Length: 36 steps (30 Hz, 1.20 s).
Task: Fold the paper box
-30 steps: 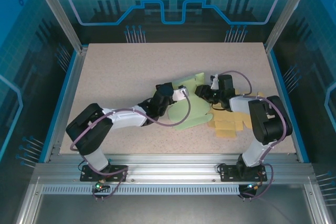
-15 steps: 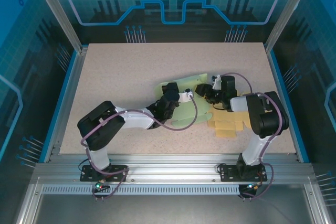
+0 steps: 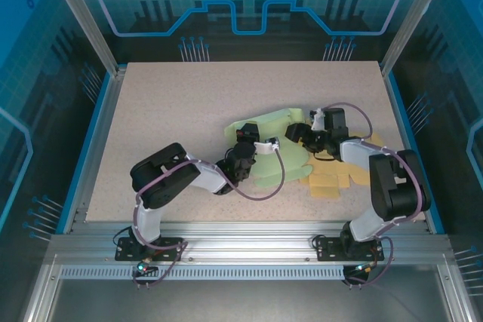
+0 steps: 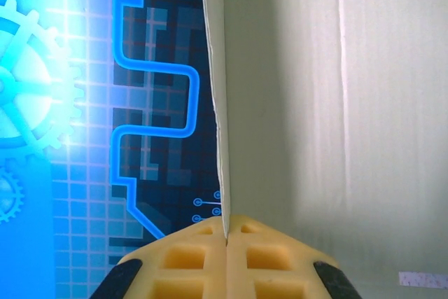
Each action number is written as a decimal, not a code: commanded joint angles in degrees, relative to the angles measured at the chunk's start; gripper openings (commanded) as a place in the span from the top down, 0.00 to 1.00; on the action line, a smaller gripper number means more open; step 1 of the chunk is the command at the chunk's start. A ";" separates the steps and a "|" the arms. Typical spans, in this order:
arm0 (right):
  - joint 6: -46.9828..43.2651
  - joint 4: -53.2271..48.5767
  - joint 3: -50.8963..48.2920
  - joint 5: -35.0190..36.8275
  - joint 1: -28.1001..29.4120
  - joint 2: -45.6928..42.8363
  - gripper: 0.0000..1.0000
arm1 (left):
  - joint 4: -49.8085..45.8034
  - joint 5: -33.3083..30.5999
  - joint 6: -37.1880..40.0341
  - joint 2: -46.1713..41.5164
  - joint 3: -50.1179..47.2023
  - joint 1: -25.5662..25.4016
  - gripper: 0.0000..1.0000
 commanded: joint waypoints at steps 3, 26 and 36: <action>-3.10 -5.65 -0.19 3.03 -1.22 -3.09 0.26 | 0.74 1.73 2.30 -2.36 -2.40 -0.45 1.00; -4.69 -10.12 5.15 7.34 -7.65 -10.09 0.36 | -4.96 5.64 1.41 -4.70 -4.48 0.64 1.00; -7.74 -12.46 10.89 8.88 -9.44 -1.89 0.43 | -3.84 5.90 2.29 -2.30 -4.38 0.74 1.00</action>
